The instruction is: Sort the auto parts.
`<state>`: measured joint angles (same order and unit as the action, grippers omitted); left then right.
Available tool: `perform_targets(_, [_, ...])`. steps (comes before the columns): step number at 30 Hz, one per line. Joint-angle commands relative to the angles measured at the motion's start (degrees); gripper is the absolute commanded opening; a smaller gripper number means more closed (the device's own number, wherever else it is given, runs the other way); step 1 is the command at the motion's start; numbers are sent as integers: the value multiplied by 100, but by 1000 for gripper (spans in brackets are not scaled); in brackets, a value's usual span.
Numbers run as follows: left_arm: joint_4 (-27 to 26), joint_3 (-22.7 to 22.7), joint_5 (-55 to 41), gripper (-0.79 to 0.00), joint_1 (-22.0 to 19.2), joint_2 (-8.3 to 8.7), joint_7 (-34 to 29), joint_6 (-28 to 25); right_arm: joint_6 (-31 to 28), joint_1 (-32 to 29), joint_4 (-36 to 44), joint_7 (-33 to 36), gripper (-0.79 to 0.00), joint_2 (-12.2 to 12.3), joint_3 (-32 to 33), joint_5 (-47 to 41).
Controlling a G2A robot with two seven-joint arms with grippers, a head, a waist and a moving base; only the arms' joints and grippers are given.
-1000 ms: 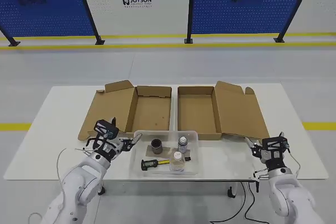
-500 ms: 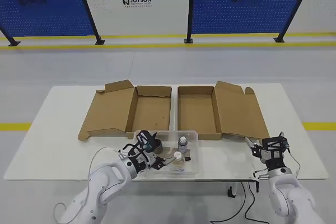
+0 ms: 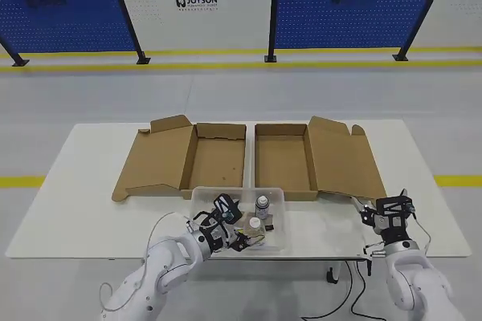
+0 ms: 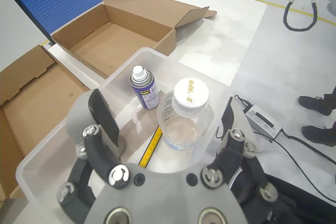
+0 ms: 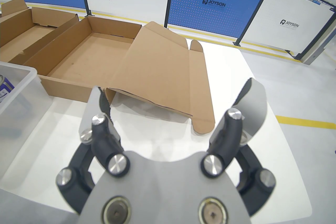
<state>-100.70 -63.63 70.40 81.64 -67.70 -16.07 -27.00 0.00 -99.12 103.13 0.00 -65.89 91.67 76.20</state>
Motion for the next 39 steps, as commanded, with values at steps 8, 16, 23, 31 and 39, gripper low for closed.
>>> perform_targets(8, [290,155,-152,0,-172,-30,-28,18,0,0,0,0,0,0,0,0])
perform_targets(16, [425,267,-91,-185,-236,-44,-2,65,0,0,0,0,0,0,0,0])
perform_targets(23, [459,340,-117,-369,-264,-52,6,55,0,0,0,0,0,0,0,0])
perform_targets(31, [442,360,-58,-702,-264,-44,59,23,0,0,0,0,0,0,0,0])
perform_targets(39, [415,343,-124,-154,-291,-38,52,13,0,0,0,0,0,0,0,0])
